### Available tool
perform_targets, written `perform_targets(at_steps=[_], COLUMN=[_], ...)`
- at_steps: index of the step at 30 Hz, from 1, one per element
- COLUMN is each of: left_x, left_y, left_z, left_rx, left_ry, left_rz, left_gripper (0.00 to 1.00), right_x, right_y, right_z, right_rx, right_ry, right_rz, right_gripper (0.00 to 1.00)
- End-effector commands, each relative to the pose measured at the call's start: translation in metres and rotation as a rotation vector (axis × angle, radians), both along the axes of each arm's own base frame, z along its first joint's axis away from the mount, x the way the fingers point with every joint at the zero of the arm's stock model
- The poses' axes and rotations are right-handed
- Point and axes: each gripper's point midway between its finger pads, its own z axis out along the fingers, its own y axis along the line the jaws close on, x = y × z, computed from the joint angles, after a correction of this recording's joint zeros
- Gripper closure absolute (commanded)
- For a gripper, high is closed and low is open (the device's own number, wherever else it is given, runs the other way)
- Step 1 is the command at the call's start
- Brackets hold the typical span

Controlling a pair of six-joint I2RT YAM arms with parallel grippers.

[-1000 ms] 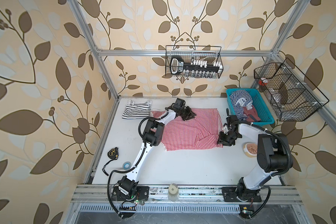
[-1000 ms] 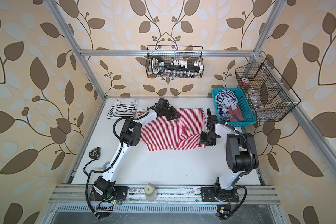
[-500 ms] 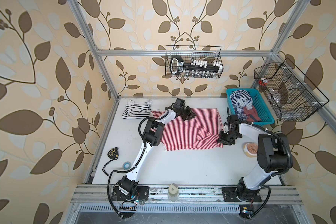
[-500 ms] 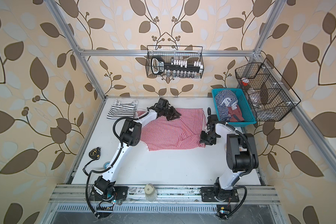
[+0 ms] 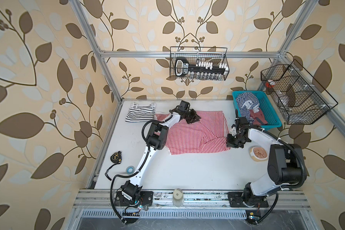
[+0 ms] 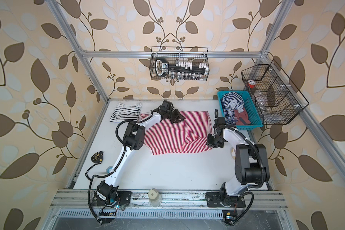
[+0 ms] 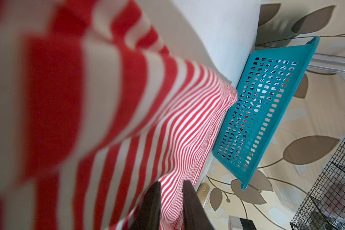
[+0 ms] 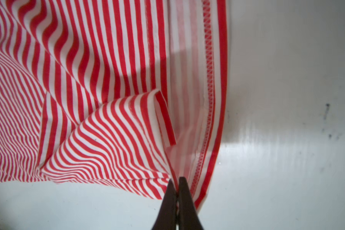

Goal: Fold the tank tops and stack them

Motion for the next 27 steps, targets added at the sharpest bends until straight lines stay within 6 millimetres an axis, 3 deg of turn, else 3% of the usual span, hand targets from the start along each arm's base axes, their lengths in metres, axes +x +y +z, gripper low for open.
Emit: perform_targets(at_steps=[1, 14, 16, 18, 20, 23, 27], left_x=[-0.012, -0.014, -0.015, -0.016, -0.017, -0.018, -0.017], left_y=[0.035, 0.04, 0.041, 0.042, 0.043, 0.04, 0.036], left_z=[-0.073, -0.086, -0.086, -0.085, -0.085, -0.079, -0.057], left_rx=[0.176, 0.205, 0.211, 0.224, 0.23, 0.215, 0.194], left_ry=[0.169, 0.196, 0.195, 0.193, 0.189, 0.184, 0.143], left_rz=[0.083, 0.102, 0.097, 0.093, 0.087, 0.074, 0.043], left_gripper=[0.78, 0.79, 0.79, 0.79, 0.79, 0.77, 0.72], right_x=[-0.035, -0.098, -0.106, -0.114, -0.121, -0.118, -0.09], right_y=[-0.013, -0.027, -0.029, -0.033, -0.037, -0.035, -0.023], right_z=[-0.006, -0.008, -0.014, -0.021, -0.024, -0.025, -0.009], right_rx=[-0.068, -0.287, -0.307, -0.339, -0.378, -0.389, -0.323], right_ry=[0.098, 0.291, 0.325, 0.365, 0.401, 0.39, 0.269], right_rz=[-0.019, -0.046, -0.052, -0.06, -0.057, -0.05, -0.067], right_gripper=[1.0, 0.99, 0.89, 0.88, 0.78, 0.73, 0.68])
